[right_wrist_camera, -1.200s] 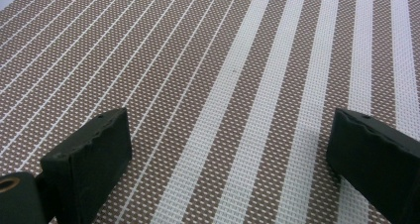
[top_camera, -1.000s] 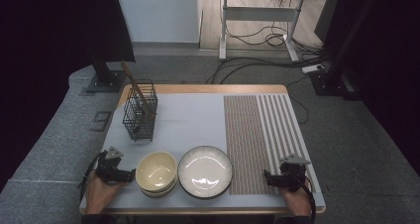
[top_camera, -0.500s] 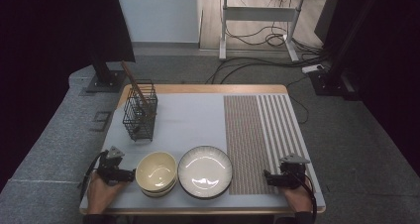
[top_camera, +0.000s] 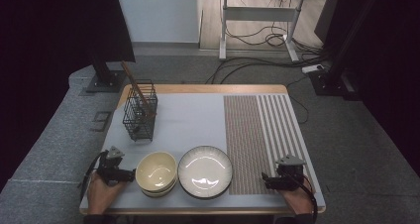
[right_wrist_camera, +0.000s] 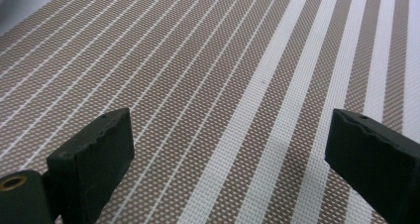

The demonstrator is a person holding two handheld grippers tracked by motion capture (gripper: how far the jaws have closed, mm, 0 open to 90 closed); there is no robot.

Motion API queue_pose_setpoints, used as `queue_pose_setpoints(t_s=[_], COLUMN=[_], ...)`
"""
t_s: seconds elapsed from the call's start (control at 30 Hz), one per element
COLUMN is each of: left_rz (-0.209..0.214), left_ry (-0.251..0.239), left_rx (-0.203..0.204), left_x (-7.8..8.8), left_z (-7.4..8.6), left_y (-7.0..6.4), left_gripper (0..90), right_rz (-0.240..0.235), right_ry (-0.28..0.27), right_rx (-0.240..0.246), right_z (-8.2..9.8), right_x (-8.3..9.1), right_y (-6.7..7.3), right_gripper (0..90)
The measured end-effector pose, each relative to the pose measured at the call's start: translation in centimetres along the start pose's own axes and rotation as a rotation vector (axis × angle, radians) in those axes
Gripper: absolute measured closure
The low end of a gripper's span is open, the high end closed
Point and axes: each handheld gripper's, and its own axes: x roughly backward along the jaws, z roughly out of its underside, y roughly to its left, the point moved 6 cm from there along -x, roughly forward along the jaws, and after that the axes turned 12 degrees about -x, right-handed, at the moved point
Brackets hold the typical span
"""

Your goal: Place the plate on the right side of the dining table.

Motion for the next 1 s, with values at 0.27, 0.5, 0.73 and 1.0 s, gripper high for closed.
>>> queue_pose_setpoints(t_s=[0.27,0.5,0.73,1.0], left_rz=[-0.002,-0.002,-0.002,-0.002], left_ry=[0.0,0.0,-0.001,-0.001], left_rx=[-0.001,-0.001,-0.001,-0.001], left_x=[0.0,0.0,0.0,0.0], left_z=[0.0,0.0,0.0,0.0], left_y=[0.0,0.0,0.0,0.0], left_gripper=[0.0,0.0,0.0,0.0], right_rz=[0.014,0.022,0.058,0.104], right_ry=[0.033,0.035,0.007,0.017], right_rx=[0.077,0.135,0.255,0.413], right_z=[0.4,0.4,0.1,0.5], right_x=[0.9,2.0,3.4,3.8], right_y=[1.0,2.1,3.8,5.8], right_gripper=[2.7,2.8,6.2,12.8])
